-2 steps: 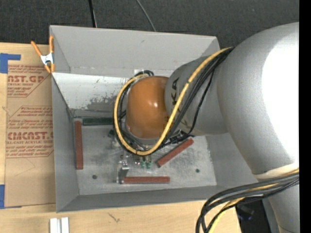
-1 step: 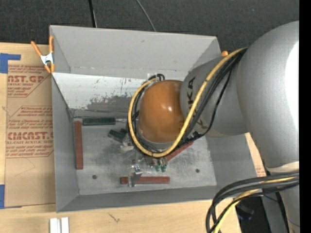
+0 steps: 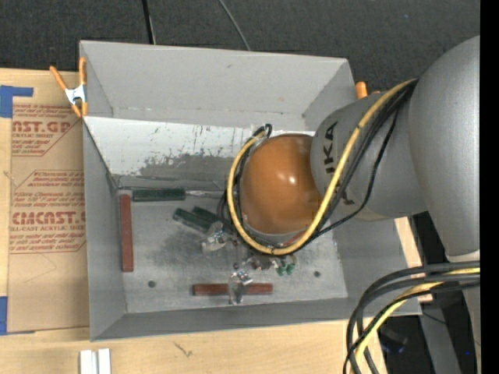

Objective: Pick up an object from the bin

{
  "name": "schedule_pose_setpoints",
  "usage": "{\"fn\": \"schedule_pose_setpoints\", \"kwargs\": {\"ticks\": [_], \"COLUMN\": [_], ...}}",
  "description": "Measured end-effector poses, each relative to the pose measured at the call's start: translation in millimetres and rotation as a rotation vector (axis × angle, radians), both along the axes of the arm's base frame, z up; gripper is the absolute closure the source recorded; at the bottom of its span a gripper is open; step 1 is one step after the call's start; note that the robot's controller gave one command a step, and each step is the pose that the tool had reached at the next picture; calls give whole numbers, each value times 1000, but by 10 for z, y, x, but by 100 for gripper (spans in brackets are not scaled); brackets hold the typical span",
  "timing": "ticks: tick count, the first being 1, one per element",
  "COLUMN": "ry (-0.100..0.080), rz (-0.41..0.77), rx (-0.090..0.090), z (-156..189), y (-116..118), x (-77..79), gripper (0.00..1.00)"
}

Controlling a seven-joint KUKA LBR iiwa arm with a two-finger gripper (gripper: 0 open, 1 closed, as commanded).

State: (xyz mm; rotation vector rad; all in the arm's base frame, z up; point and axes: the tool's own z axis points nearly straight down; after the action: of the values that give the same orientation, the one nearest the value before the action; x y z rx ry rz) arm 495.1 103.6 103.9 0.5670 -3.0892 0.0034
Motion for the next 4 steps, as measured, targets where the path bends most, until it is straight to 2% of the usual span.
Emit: {"fn": "schedule_pose_setpoints", "kwargs": {"ticks": [1,2,3,4], "ry": [-10,-10,-1,-1], "rz": [141,141,96,97], "rx": [5,6,4,4], "z": [-283,-283,901,901], "y": [106,106,113,114], "x": [-25,-25,78,78], "gripper": [100,100,100,100]}}
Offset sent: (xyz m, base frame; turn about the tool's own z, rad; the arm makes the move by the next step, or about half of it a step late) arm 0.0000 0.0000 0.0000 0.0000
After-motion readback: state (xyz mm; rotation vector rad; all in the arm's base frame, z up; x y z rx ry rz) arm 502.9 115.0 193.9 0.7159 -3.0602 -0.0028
